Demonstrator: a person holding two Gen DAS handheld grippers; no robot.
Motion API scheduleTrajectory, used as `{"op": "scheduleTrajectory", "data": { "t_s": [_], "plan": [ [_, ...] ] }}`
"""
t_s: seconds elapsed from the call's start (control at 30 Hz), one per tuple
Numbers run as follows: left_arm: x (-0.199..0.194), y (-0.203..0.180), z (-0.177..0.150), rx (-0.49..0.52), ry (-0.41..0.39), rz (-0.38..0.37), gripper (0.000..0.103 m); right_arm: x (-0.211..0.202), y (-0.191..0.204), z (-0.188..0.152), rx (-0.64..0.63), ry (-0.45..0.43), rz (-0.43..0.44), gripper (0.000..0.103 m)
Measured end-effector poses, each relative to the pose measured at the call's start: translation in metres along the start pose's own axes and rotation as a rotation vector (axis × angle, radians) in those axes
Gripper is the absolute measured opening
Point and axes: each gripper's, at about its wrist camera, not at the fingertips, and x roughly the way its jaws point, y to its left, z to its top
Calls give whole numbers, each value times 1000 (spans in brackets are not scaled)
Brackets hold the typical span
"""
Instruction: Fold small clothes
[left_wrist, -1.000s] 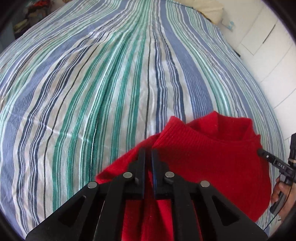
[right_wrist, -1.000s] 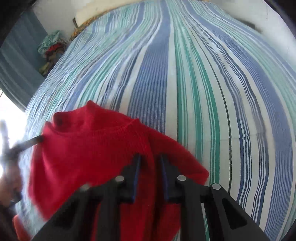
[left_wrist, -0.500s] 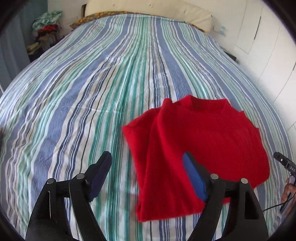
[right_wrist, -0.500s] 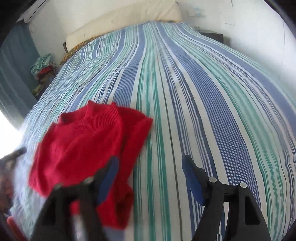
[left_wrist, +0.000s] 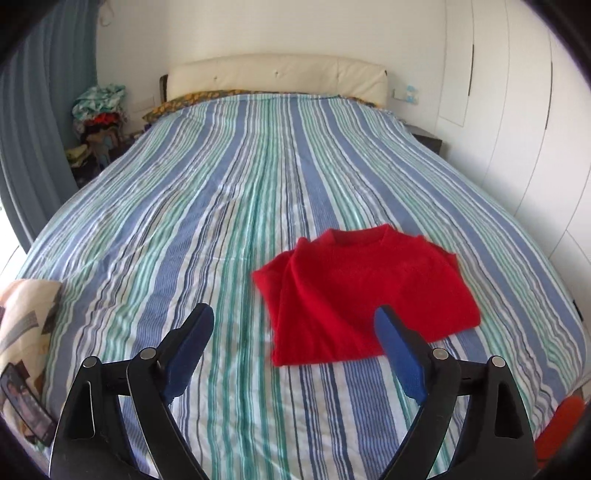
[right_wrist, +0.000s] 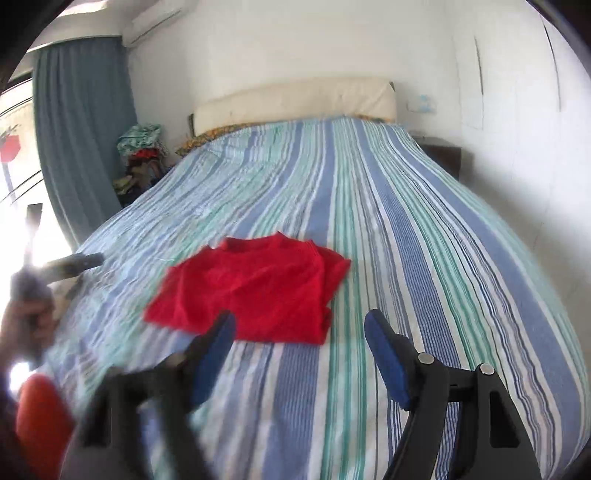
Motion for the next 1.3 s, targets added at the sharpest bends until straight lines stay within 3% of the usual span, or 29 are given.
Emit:
{"op": "scheduleTrajectory", "data": {
  "t_s": [0.07, 0.13, 0.2, 0.3, 0.4, 0.6, 0.83, 0.93, 0.97, 1.1, 1.13, 1.17, 1.2, 1.23, 1.3],
  "plan": [
    [-20, -1, -7, -15, -15, -38, 93, -39, 29, 4, -59, -5, 72, 75],
    [-34, -3, -18, -20, -45, -64, 98, -79, 60, 9, -95, -22, 224, 75],
    [-32, -6, -31, -16, -48, -78, 99, -108, 86, 16, -150, -67, 337, 89],
    [-2, -4, -59, -53, 35, -83, 99, -103, 105, 19, -212, -94, 319, 96],
    [25, 0, -92, -85, 97, -69, 98, -39, 93, 11, -155, -26, 268, 96],
    [49, 9, -137, -63, 124, -29, 98, 113, 34, -29, 10, 147, 173, 95],
    [75, 21, -162, -79, 166, -22, 98, 222, -50, -16, 247, 227, 59, 95],
    [85, 21, -171, -72, 196, -18, 98, 255, -79, -15, 378, 249, 79, 83],
    [88, 21, -173, -72, 205, -18, 98, 265, -85, -15, 414, 254, 101, 75],
    [92, 21, -175, -77, 214, -22, 98, 299, -95, -27, 510, 304, 155, 69],
    [92, 22, -174, -81, 215, -25, 98, 303, -95, -30, 511, 316, 155, 56],
    [92, 23, -175, -85, 217, -29, 98, 305, -96, -32, 512, 327, 147, 29],
    [93, 23, -175, -89, 220, -33, 98, 307, -98, -34, 531, 340, 168, 14],
    [92, 24, -175, -94, 222, -37, 98, 308, -100, -34, 561, 355, 200, 13],
    [93, 27, -173, -105, 225, -47, 98, 300, -95, -23, 547, 339, 184, 12]
  ]
}}
